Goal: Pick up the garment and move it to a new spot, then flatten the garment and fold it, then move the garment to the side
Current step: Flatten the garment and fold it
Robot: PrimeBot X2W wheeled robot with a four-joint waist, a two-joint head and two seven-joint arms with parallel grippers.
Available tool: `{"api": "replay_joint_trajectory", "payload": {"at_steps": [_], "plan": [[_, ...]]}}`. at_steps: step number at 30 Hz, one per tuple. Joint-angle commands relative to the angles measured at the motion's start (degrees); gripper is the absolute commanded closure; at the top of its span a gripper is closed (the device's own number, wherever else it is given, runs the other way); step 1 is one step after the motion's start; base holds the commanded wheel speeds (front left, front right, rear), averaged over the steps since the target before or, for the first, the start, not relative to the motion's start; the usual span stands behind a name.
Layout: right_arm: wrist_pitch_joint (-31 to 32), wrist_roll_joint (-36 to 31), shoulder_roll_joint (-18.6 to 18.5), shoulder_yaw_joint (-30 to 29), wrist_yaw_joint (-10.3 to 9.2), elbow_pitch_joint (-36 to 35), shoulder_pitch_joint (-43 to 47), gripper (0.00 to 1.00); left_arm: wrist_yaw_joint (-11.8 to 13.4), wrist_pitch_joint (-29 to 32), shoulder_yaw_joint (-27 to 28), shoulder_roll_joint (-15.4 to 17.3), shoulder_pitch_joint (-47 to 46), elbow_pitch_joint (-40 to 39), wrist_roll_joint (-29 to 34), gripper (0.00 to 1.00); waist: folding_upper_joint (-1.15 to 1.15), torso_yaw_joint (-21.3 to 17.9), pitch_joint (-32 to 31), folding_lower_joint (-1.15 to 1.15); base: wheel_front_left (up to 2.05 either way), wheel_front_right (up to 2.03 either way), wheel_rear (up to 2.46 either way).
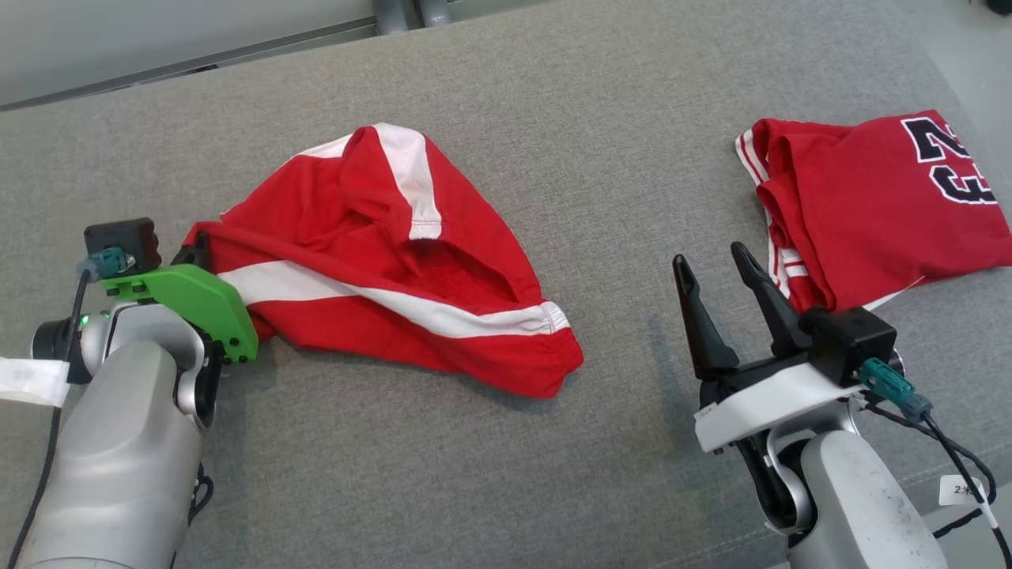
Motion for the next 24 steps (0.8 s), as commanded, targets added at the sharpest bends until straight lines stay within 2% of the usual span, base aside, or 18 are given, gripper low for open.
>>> {"api": "replay_joint_trajectory", "payload": {"at_steps": [1, 2, 3, 4, 9, 15, 24], "plan": [[-0.45, -0.20, -0.12, -0.29, 0.00, 0.35, -0.69, 0.00, -0.09, -0.85, 0.22, 0.18, -1.07, 1.11, -0.02, 1.00, 0.18, 0.17, 0.13, 0.00, 0.00, 0.00, 0.00], [-0.64, -0.29, -0.12, -0.44, 0.00, 0.57, -0.70, 0.00, -0.41, -1.61, 0.23, -0.04, -1.29, 1.78, -0.14, 0.95, 0.18, 0.40, 0.05, 0.00, 0.00, 0.00, 0.00], [-0.65, -0.34, -0.12, -0.56, 0.00, 0.84, -0.71, 0.00, -0.69, -2.61, 0.18, -0.31, -1.41, 2.43, -0.19, 0.72, 0.18, 0.68, -0.08, 0.00, 0.00, 0.00, 0.00], [-0.71, -0.33, -0.12, -0.60, 0.00, 1.09, -0.73, 0.00, -1.05, -3.70, 0.14, -0.61, -1.37, 2.98, -0.27, 0.00, 0.18, 0.98, -0.28, 0.00, 0.00, 0.00, 0.00], [-0.88, -0.54, -0.14, -0.37, 0.00, 1.91, -0.62, 0.00, -2.95, -7.92, 0.17, -1.99, -0.76, 4.54, -0.78, 0.00, 0.18, 2.27, -1.95, 0.00, 0.00, 0.00, 0.00], [-0.49, -0.93, -0.15, -0.89, 0.00, 1.95, 1.16, 0.00, -5.00, -9.84, 0.71, -3.34, 2.80, 3.77, -1.98, 0.00, 0.18, 3.90, -4.80, 0.00, 0.00, 0.00, 0.00], [0.79, -1.69, -0.14, -2.54, 0.00, 1.00, 4.84, 0.00, -6.02, -10.36, 1.14, -4.58, 11.01, 2.07, -3.08, 0.00, 0.18, 6.29, -9.26, 0.00, 0.00, 0.00, 0.00]]}}
